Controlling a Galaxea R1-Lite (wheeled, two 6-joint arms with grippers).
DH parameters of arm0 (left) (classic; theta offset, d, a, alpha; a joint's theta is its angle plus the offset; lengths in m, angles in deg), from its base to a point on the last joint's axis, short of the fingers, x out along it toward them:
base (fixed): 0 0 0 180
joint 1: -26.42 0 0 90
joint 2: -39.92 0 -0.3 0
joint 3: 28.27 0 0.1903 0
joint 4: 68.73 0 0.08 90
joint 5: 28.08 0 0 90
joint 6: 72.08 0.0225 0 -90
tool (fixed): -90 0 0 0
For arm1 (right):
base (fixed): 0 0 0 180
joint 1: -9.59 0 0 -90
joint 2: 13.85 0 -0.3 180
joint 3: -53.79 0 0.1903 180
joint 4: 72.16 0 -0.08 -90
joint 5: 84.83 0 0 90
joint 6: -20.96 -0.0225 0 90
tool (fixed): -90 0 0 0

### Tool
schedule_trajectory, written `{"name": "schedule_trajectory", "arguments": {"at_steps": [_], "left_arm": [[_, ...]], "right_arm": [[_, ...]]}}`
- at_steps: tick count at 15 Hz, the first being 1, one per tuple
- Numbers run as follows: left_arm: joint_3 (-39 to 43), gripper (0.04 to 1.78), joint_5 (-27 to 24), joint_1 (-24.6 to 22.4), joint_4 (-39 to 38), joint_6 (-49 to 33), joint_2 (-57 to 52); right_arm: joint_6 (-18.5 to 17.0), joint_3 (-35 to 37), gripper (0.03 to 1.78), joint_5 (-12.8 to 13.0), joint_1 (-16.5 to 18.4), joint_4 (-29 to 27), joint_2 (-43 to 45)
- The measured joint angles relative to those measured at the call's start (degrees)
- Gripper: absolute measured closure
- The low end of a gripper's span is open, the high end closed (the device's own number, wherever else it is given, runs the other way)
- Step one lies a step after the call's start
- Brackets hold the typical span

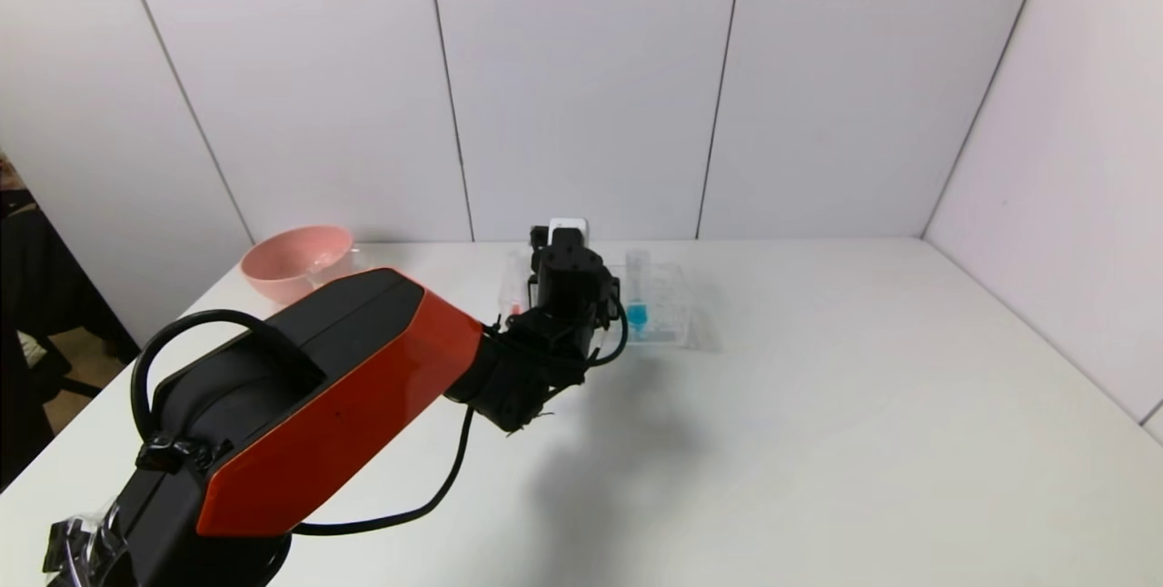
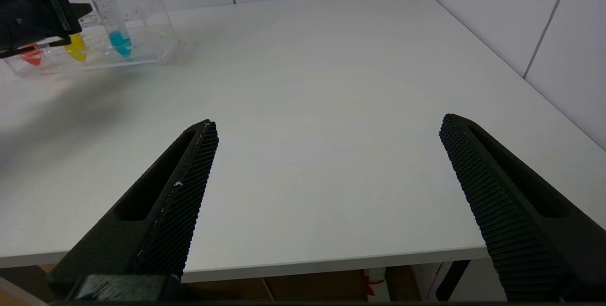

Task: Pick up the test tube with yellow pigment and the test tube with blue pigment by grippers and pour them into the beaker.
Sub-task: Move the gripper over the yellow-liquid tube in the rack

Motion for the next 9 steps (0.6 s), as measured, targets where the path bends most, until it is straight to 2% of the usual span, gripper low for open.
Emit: {"name": "schedule_trajectory", "arguments": {"at_steps": [9], "left_arm": [[0.1,1.28,0.2,0.2,0.6,0.1,-0.3]], "right_arm": [[0.0,0.0,0.10,0.0,0.0,0.0,0.0]]}}
